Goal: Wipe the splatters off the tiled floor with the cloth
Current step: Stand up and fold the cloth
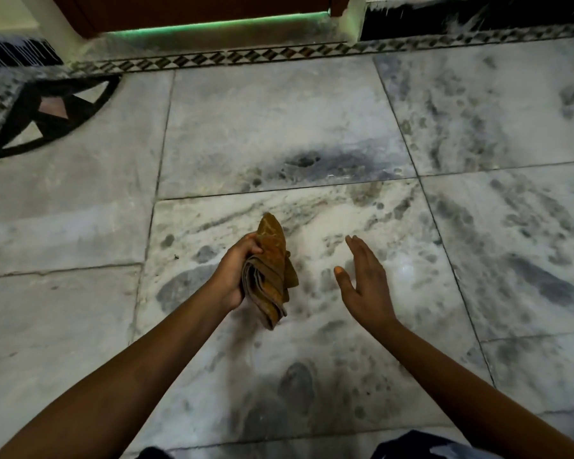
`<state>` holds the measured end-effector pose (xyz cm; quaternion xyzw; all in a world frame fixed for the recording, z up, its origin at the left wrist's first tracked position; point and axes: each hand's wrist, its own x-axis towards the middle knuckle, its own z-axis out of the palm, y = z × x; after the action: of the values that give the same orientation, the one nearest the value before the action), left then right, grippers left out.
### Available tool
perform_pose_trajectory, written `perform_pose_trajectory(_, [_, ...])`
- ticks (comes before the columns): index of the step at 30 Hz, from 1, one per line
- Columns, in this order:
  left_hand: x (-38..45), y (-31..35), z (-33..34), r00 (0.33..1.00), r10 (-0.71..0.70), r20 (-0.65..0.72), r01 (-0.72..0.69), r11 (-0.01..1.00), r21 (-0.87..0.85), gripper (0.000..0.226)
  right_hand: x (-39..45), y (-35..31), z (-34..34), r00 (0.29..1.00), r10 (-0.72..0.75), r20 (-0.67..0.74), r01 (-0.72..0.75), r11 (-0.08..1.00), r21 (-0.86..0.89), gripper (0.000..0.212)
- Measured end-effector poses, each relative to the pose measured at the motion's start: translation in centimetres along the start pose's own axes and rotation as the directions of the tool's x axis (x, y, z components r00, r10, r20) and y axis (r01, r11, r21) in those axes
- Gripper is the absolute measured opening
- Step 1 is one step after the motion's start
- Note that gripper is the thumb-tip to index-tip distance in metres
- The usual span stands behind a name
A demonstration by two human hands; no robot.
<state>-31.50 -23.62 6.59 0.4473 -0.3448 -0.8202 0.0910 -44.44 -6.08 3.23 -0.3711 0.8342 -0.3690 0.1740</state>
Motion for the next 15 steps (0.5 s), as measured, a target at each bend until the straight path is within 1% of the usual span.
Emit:
perform_pose_trajectory(2, [1.5,1.4,0.2,0.999,-0.019,-0.026,0.018,1.000,-0.015,0.034,1.9,-0.5,0.0,1.000,0.001,0.006,-0.001,1.000,-0.010,0.066])
perform_pose_trajectory(5, [2.6,3.9,1.0,0.997,-0.025,-0.075,0.023,0.999,-0.028,0.026,4.0,-2.3,-0.6,1.000,0.020,0.014,-0.020,1.000,-0.005,0.065])
perform_pose_trajectory(8, [2.1,6.2,1.8,0.995,-0.055,-0.082,0.046,0.994,-0.102,0.026,5.3,-5.5,-1.6,0.998,0.062,0.013,-0.062,0.998,0.021,0.062])
perform_pose_trajectory(12, [-1.8,9.9,3.3,0.989,-0.117,-0.085,0.101,0.980,-0.170,0.028,5.2,-11.3,-4.4,0.996,0.086,0.020,-0.087,0.995,0.056,0.056])
perform_pose_trajectory(15, [-7.0,13.2,5.5,0.988,-0.137,-0.077,0.121,0.975,-0.187,0.027,4.3,-16.7,-7.9,0.993,0.103,0.054,-0.108,0.990,0.088,0.061])
